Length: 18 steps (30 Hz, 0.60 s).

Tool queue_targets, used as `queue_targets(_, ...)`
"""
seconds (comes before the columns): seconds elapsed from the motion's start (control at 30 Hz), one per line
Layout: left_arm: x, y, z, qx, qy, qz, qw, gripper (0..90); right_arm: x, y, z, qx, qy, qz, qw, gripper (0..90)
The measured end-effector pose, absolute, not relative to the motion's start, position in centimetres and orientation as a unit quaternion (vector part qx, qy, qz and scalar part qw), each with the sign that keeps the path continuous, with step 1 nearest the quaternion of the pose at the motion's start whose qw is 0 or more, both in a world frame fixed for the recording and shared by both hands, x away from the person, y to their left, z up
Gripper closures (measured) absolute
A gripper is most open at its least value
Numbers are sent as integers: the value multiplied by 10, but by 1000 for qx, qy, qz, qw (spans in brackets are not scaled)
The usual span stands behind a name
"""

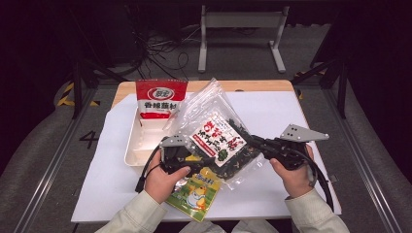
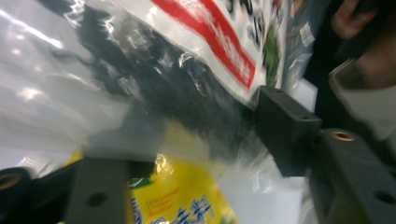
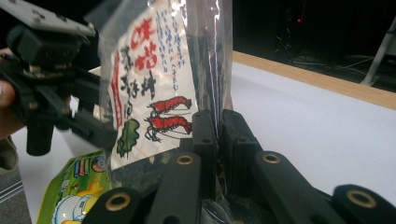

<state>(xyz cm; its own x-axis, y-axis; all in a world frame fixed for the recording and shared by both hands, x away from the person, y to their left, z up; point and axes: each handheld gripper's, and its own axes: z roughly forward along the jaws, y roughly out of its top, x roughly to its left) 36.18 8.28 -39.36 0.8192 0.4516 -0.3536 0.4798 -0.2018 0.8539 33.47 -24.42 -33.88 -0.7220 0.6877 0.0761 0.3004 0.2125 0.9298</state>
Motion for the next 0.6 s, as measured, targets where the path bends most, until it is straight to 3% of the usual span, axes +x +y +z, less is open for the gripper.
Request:
queue_targets(0.23, 360, 90, -384, 760, 284, 25, 585, 587, 338, -239, -349, 326, 784, 501, 169, 829)
queue_targets(0.3, 357, 91, -381, 750, 275, 14, 601, 676, 339, -238, -353, 327, 792, 487, 167, 827)
queue_targets(0.6, 349, 94, -365, 760, 223, 39, 610, 719, 338, -241, -352, 314, 794, 494, 163, 793)
